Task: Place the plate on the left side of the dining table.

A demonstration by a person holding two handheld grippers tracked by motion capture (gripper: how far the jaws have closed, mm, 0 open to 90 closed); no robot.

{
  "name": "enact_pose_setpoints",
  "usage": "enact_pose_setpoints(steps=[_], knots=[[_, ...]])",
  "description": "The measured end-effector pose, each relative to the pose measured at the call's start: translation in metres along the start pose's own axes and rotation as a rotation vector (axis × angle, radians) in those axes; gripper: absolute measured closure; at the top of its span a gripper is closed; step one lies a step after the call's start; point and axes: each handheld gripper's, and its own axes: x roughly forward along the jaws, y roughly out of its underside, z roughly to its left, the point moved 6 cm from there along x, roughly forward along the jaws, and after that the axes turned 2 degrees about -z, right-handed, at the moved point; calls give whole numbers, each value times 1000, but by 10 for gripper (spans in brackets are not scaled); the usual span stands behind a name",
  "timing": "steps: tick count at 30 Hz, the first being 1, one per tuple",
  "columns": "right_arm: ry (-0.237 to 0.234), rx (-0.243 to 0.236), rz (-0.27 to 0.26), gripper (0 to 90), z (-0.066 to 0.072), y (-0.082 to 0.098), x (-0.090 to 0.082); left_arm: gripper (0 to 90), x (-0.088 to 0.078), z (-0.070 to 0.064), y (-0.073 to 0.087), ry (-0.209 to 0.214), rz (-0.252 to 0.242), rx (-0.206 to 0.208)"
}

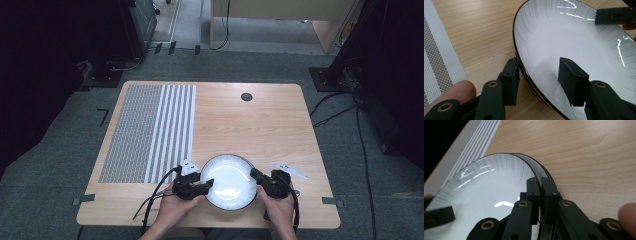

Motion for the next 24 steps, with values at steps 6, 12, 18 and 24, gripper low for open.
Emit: enact_pose_setpoints(steps=[6, 12, 18, 24], knots=[[-7, 63, 6, 866, -1, 0, -2, 560, -4, -1, 2, -22, -25, -8], [-43, 177, 21, 855, -3, 0, -5, 601, -5, 1, 1, -7, -28, -37], [-70, 223, 27, 850, -4, 0, -7, 612, -5, 2, 1, -1, -32, -52], [-121, 280, 70, 843, -7, -1, -9, 630, -6, 3, 0, 2, -39, -65]])
